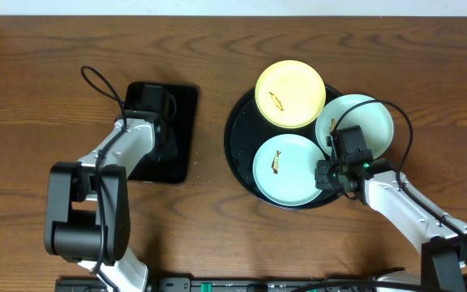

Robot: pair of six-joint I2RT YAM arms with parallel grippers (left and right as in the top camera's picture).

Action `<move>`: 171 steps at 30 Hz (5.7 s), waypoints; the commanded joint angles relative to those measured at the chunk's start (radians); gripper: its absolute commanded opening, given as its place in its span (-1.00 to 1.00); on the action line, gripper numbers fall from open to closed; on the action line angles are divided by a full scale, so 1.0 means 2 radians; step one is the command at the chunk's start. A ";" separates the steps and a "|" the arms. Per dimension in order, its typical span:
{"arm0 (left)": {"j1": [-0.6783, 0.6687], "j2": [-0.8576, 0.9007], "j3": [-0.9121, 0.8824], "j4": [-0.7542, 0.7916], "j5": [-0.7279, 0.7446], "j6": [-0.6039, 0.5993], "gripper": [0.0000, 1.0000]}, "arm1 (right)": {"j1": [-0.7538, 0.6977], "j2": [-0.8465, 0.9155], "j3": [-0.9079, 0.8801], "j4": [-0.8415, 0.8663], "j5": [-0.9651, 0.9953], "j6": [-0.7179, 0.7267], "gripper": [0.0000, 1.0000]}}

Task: Clean dirty plates on tray and stack at the side
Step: 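Lower the left gripper and grasp the green sponge, then lift the sponge with the left gripper and carry it to the held plate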

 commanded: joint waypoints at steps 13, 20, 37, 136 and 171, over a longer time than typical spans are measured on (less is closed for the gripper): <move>0.002 -0.002 0.004 0.048 0.013 0.009 0.72 | 0.003 -0.004 -0.002 0.000 0.003 -0.004 -0.61; 0.002 -0.002 0.003 0.026 0.014 0.006 0.46 | 0.003 -0.004 -0.002 0.000 0.003 -0.004 -0.59; 0.002 -0.002 0.003 -0.062 0.209 0.004 0.45 | 0.003 -0.004 -0.002 0.000 0.003 -0.003 -0.56; 0.002 -0.002 -0.033 0.066 0.040 0.065 0.04 | 0.003 -0.004 -0.013 0.019 0.003 -0.004 -0.97; 0.002 -0.118 0.185 -0.163 0.054 0.073 -0.85 | 0.003 -0.004 -0.013 0.024 -0.006 -0.008 -0.98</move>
